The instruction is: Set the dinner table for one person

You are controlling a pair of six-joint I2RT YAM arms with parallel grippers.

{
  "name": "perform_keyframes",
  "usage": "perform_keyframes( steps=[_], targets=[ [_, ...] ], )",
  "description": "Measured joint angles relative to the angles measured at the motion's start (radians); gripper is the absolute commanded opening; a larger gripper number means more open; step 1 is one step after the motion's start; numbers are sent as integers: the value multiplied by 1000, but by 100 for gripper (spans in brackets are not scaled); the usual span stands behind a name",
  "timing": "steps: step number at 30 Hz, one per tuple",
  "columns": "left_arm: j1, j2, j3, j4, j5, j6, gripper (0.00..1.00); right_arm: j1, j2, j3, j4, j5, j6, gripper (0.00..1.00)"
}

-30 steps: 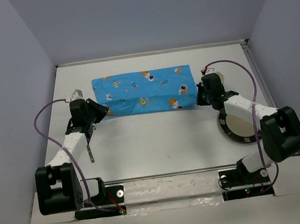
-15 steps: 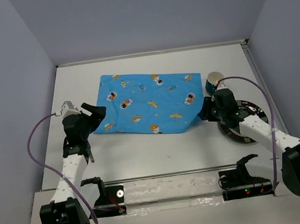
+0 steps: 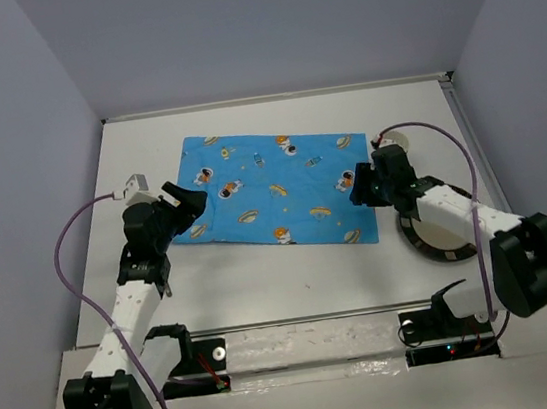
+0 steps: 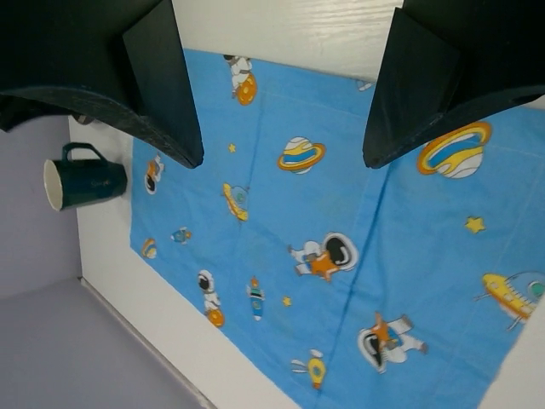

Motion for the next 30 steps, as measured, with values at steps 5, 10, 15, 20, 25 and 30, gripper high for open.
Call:
perform_keyframes(
  steps=[5,10,15,20,25,30],
  targets=[
    [-90,-4,169,-69,-19,79,86,141,208,125,8,5,-22,33],
    [-98,-4,349,-85,-14,172,92,341,410,340,24,-2,-61,0],
    [-98,-11,394,-94,-13,249,96,496,614,547,31,-6,-95,0],
    [-97,-16,379,-123,-10,292,99,571,769,652,33,-38,-110,0],
    [-97,-35,372,-136,-9,308,99,563,782,644,42,-48,-108,0],
    [-97,-51,372,-135,1,309,99,557,717,547,62,-49,-102,0]
  ],
)
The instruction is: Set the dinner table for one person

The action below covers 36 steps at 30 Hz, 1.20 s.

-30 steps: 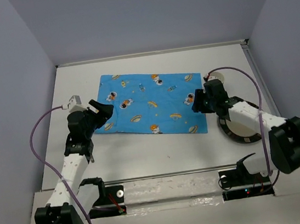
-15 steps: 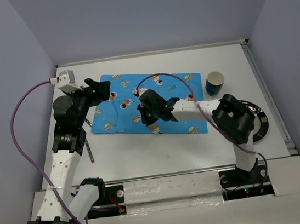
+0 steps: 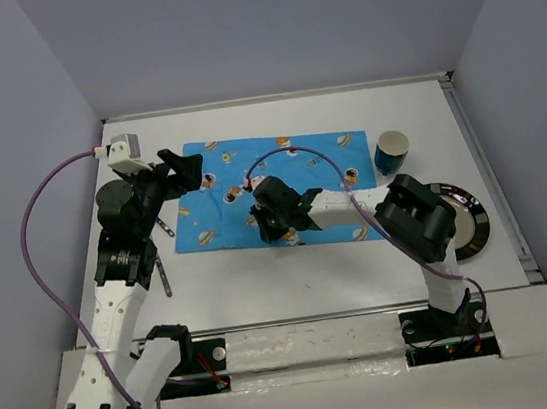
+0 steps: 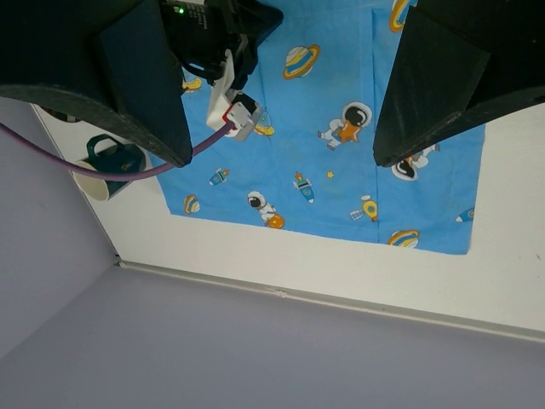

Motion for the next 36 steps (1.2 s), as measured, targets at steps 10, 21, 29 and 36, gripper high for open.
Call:
perform_keyframes(
  steps=[10,21,29,36],
  targets=[
    [5,0,-1,0,0,0,99,-1,-87,-107,-14,-4,-13,0],
    [22,-2,-18,2,1,-2,99,-1,-138,-128,-56,-18,-33,18],
    [32,-10,-19,2,5,-4,99,-15,-319,-62,-102,13,-53,43],
    [31,-35,-19,2,24,-4,99,-319,-531,11,-121,129,-73,41]
  ],
)
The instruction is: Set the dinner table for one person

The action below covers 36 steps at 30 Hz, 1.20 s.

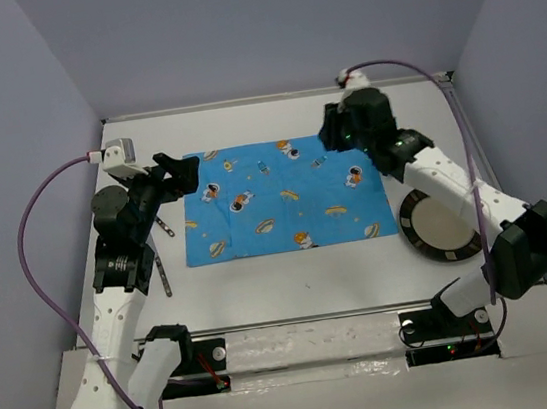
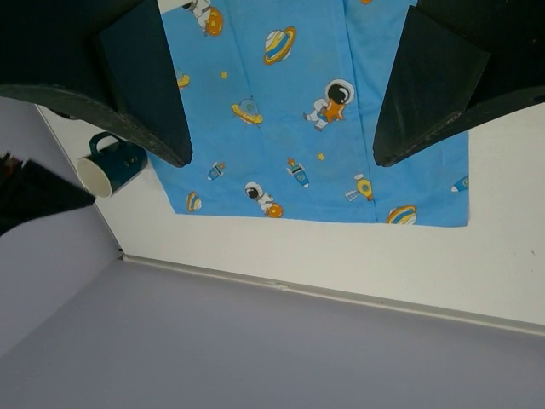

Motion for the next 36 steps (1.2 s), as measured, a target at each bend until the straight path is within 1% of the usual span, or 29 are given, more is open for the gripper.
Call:
perform_keyframes(
  steps=[5,8,12,17,22,25,26,29,30,32,33,36],
  targets=[
    [-26,-6,0,2,8,1,99,-347,-12,3,-65,133,-17,41],
    [-62,-5,0,2,19,3,99,-404,14,13,-104,160,-26,42],
    [-98,-4,0,2,22,5,99,-446,110,58,-135,166,-33,43],
    [-119,-1,0,2,27,10,99,-456,201,60,-174,121,-39,43],
    [-119,0,0,2,28,11,99,-456,240,77,-183,70,-40,43],
    [-119,0,0,2,31,11,99,-456,263,89,-183,56,-40,36],
    [-119,0,0,2,32,11,99,-456,274,92,-182,54,-40,32],
    [-119,0,0,3,35,11,99,-456,312,105,-182,50,-39,24],
    [-119,0,0,3,37,11,99,-456,318,108,-182,49,-39,18],
    [-119,0,0,3,39,11,99,-455,327,116,-187,51,-40,2],
    [-119,0,0,3,40,11,99,-454,328,122,-192,54,-45,0],
    [-119,0,0,3,43,11,99,-455,329,141,-201,72,-59,0]
  ],
)
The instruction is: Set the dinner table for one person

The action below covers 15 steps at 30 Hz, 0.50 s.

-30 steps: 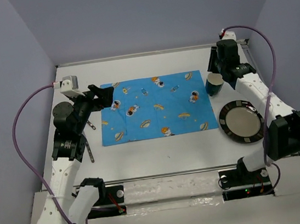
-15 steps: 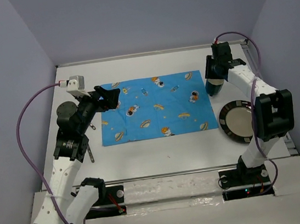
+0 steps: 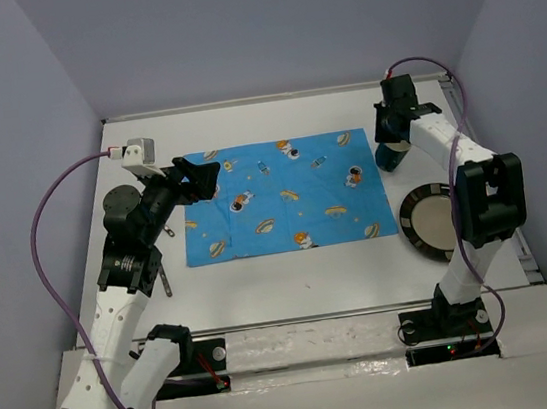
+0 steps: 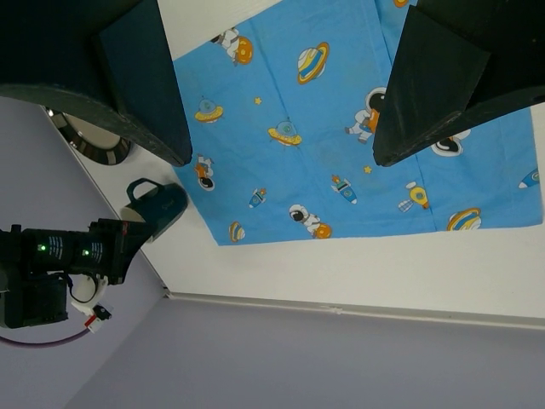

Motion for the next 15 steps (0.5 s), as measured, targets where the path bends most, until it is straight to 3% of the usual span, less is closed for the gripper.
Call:
perform_keyframes(
  steps=[9,15],
  targets=[
    [0,0,0,1,7,0,99,15,0,34,-49,69,-29,0],
    [0,0,0,3,10,0,99,129,17,155,-63,109,-102,0]
  ],
)
